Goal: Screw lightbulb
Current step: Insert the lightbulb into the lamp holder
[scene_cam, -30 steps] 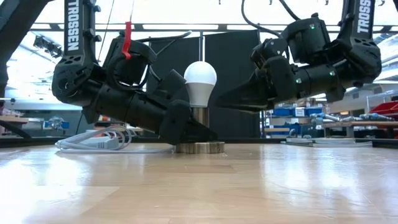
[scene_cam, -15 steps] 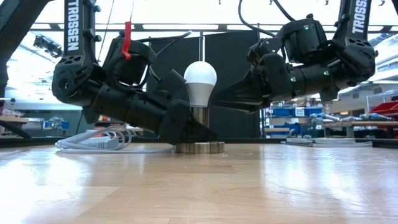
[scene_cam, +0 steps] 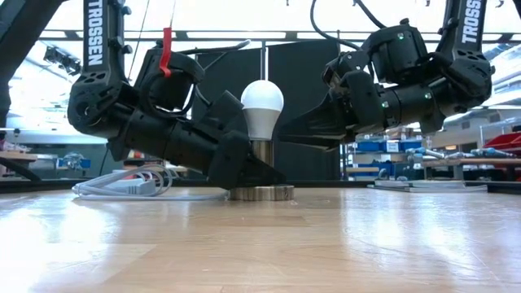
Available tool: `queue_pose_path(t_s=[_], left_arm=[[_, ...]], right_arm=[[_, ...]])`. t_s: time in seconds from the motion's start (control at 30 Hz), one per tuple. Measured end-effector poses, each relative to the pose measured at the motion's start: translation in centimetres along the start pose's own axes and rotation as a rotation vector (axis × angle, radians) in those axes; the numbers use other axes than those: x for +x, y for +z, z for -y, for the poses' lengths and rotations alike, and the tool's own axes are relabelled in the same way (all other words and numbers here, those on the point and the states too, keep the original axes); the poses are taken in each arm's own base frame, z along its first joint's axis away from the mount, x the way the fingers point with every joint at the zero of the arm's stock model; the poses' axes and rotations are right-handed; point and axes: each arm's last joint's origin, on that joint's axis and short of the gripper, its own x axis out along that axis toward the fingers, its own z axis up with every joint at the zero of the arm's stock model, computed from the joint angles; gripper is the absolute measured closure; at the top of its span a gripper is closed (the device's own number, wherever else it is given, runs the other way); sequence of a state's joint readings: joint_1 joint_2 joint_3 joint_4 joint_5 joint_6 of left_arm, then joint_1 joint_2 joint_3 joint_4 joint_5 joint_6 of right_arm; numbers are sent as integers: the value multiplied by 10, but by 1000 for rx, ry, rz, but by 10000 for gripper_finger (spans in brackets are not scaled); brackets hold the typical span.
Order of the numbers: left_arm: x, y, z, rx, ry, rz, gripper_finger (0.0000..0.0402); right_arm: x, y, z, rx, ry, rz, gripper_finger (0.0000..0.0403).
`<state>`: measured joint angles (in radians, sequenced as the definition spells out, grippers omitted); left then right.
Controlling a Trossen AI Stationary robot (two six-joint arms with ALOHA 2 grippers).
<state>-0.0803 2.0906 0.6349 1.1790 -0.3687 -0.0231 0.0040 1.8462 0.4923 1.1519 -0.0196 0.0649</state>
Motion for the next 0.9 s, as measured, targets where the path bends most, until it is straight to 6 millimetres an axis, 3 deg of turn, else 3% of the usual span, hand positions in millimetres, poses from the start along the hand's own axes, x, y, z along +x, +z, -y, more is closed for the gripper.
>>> queue_pose_path(t_s=[0.23, 0.53, 0.9], left_arm=[[-4, 4, 0, 58, 1, 2, 126], [-29, 5, -4, 45, 32, 1, 128], [-31, 6, -2, 5, 30, 22, 128]], right_arm=[[0, 0, 0, -6, 0, 1, 170], [0, 0, 0, -14, 0, 1, 169], [0, 0, 0, -15, 0, -1, 171]])
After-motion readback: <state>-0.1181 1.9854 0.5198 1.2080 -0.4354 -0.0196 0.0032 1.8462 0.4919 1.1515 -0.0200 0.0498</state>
